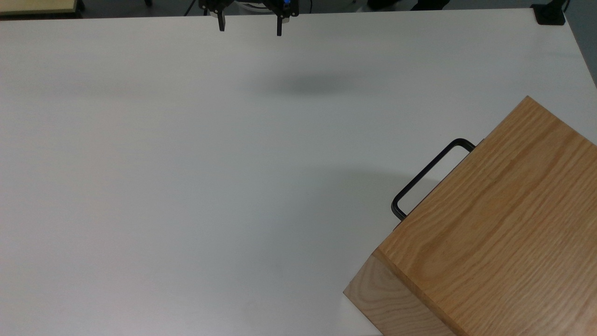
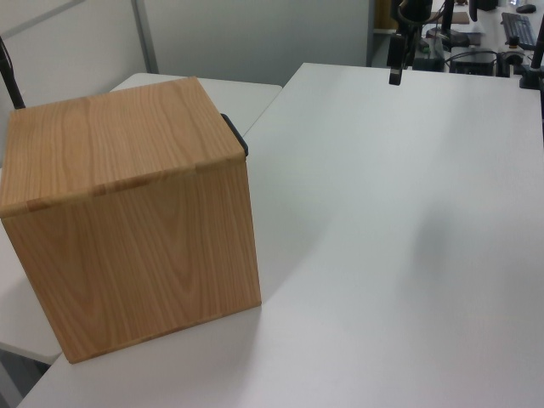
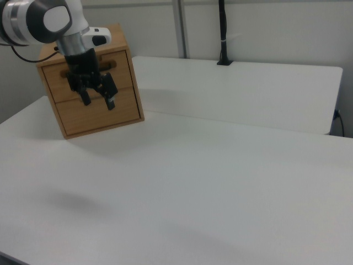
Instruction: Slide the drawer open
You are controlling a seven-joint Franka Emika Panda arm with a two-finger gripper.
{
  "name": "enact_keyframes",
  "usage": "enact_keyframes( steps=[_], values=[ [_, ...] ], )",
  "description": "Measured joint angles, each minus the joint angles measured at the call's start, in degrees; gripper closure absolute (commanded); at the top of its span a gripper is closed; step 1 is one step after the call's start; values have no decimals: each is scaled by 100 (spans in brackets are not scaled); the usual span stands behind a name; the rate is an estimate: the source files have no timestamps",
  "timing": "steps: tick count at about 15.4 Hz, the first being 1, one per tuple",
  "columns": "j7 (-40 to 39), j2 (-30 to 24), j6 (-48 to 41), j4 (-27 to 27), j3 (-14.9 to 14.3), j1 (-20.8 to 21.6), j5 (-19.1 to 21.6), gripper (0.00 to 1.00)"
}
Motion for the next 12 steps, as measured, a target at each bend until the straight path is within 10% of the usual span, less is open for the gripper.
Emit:
enact_keyframes(
  steps=[12],
  values=[
    [0, 50, 0, 36, 0, -2, 0, 0]
  ],
)
